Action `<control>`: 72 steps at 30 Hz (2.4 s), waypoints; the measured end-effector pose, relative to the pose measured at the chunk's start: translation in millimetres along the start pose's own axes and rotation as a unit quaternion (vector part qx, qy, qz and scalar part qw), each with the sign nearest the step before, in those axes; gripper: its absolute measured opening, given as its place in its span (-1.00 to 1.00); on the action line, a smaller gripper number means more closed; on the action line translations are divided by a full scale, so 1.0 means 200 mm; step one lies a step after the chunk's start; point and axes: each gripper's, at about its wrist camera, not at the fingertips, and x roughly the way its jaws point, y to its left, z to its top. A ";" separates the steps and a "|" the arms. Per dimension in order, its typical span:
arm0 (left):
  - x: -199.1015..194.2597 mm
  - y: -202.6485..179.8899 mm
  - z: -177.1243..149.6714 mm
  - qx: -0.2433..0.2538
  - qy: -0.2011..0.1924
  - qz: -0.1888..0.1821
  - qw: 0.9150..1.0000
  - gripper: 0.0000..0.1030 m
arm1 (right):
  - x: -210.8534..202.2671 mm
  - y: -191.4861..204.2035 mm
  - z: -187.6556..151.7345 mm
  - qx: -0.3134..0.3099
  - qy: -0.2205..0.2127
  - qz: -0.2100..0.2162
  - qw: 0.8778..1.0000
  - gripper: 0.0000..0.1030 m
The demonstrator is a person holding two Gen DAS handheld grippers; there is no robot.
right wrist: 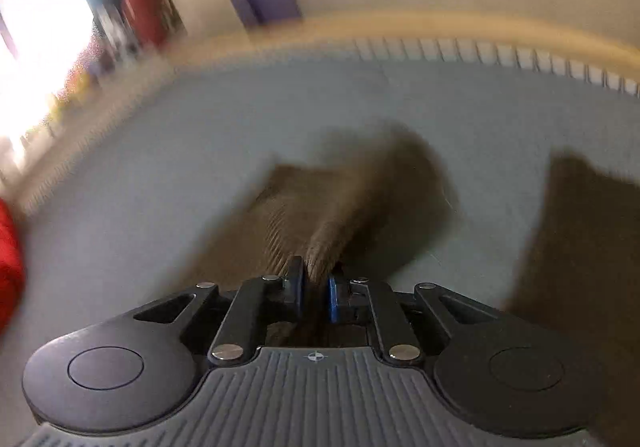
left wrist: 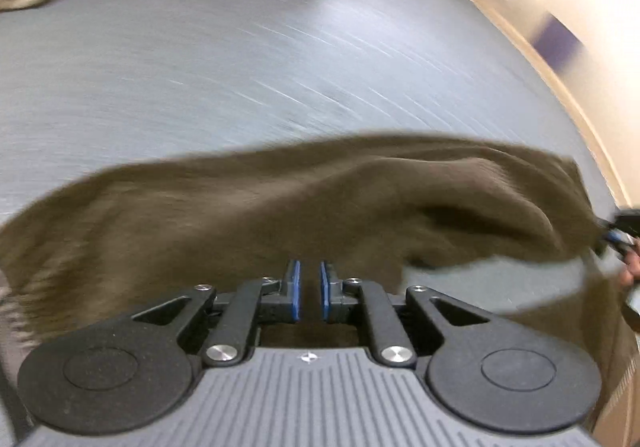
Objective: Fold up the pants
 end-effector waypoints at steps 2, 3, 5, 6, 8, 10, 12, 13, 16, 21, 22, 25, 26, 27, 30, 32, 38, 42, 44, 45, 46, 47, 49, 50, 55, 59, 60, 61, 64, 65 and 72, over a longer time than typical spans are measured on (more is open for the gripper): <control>0.07 -0.07 -0.03 0.027 0.008 -0.016 0.999 -0.73 | 0.07 -0.11 0.00 0.017 0.042 0.015 0.999 -0.61; 0.10 -0.10 -0.05 0.032 0.010 -0.023 0.999 -0.70 | 0.08 -0.15 0.00 0.025 0.048 0.026 0.998 -0.47; 0.15 -0.15 -0.07 0.047 0.008 -0.032 0.998 -0.69 | 0.08 -0.21 0.03 0.033 0.042 0.042 0.998 -0.24; 0.17 -0.16 -0.08 0.054 0.004 -0.032 0.998 -0.69 | 0.07 -0.24 0.05 0.032 0.036 0.048 0.998 -0.16; 0.20 -0.17 -0.08 0.058 -0.005 -0.037 0.998 -0.59 | 0.06 -0.31 0.07 0.043 0.030 0.060 0.997 -0.14; 0.22 -0.17 -0.09 0.057 -0.009 -0.040 0.998 -0.54 | 0.08 -0.41 0.10 0.075 0.034 0.072 0.994 -0.08; 0.25 -0.18 -0.09 0.060 -0.007 -0.042 0.997 -0.50 | 0.11 -0.47 0.11 0.112 0.045 0.085 0.989 -0.01; 0.26 -0.18 -0.10 0.063 -0.004 -0.040 0.997 -0.47 | 0.12 -0.49 0.11 0.129 0.051 0.091 0.986 0.02; 0.26 -0.20 -0.09 0.063 -0.006 -0.037 0.997 -0.45 | 0.12 -0.55 0.09 0.183 0.051 0.094 0.977 0.04; 0.23 -0.18 -0.08 0.045 -0.017 -0.048 0.998 -0.43 | -0.05 -0.59 0.02 0.255 -0.019 0.036 0.966 0.05; 0.23 -0.19 -0.08 0.046 -0.018 -0.049 0.998 -0.39 | -0.06 -0.58 0.01 0.257 -0.025 0.031 0.966 0.05; 0.24 -0.22 -0.08 0.058 -0.019 -0.047 0.997 -0.34 | -0.05 -0.56 -0.02 0.249 -0.010 0.034 0.968 0.04; 0.24 -0.23 -0.08 0.062 -0.018 -0.046 0.997 -0.34 | -0.01 -0.55 -0.01 0.247 0.002 0.048 0.968 0.03; 0.25 -0.24 -0.08 0.066 -0.019 -0.044 0.997 -0.34 | 0.04 -0.55 -0.01 0.245 0.014 0.070 0.967 0.03; 0.26 -0.25 -0.09 0.070 -0.019 -0.041 0.997 -0.33 | 0.17 -0.55 0.02 0.243 0.040 0.111 0.963 0.03; 0.26 -0.24 -0.10 0.072 -0.019 -0.040 0.996 -0.33 | 0.21 -0.55 0.05 0.232 0.037 0.113 0.965 0.02; 0.28 -0.27 -0.11 0.112 -0.005 -0.005 0.994 -0.79 | 0.27 -0.48 0.12 0.218 0.032 0.113 0.969 -0.75; 0.22 -0.24 -0.06 0.110 0.003 -0.013 0.994 -0.84 | 0.14 -0.39 0.21 0.162 -0.019 0.111 0.980 -0.82; 0.17 -0.24 -0.03 0.123 0.018 -0.032 0.992 -0.84 | 0.04 -0.36 0.32 0.133 -0.068 0.113 0.982 -0.83; 0.15 -0.25 -0.03 0.147 0.032 -0.032 0.988 -0.84 | 0.00 -0.35 0.35 0.110 -0.084 0.104 0.985 -0.83; 0.14 -0.26 -0.04 0.174 0.051 -0.037 0.983 -0.83 | 0.01 -0.37 0.38 0.098 -0.083 0.081 0.988 -0.83; 0.14 -0.26 -0.05 0.202 0.079 -0.053 0.975 -0.83 | 0.04 -0.40 0.39 0.099 -0.065 0.048 0.992 -0.83; 0.15 -0.25 -0.09 0.228 0.117 -0.065 0.965 -0.83 | 0.16 -0.48 0.36 0.105 0.003 -0.026 0.994 -0.83; 0.15 -0.25 -0.11 0.236 0.130 -0.070 0.961 -0.82 | 0.21 -0.50 0.33 0.099 0.037 -0.061 0.993 -0.82; 0.12 -0.26 -0.11 0.250 0.130 -0.074 0.957 -0.77 | 0.19 -0.49 0.33 0.081 0.025 -0.082 0.993 -0.70; 0.06 -0.23 -0.07 0.227 0.109 -0.103 0.962 -0.47 | 0.07 -0.47 0.35 0.073 -0.022 -0.135 0.988 -0.58; 0.03 -0.22 -0.06 0.214 0.098 -0.114 0.965 -0.42 | 0.04 -0.46 0.36 0.069 -0.041 -0.143 0.987 -0.54; 0.00 -0.20 -0.04 0.198 0.083 -0.120 0.969 -0.38 | 0.00 -0.43 0.36 0.063 -0.057 -0.137 0.987 -0.53; -0.05 -0.14 0.02 0.143 0.052 -0.143 0.978 -0.37 | -0.04 -0.30 0.39 0.035 -0.065 -0.057 0.996 -0.40; -0.06 -0.14 0.04 0.131 0.045 -0.146 0.979 -0.37 | -0.04 -0.23 0.39 0.022 -0.052 -0.006 0.998 -0.28; -0.11 -0.10 0.08 0.123 0.022 -0.107 0.986 -0.37 | 0.18 0.27 0.19 -0.040 0.106 0.157 0.981 0.19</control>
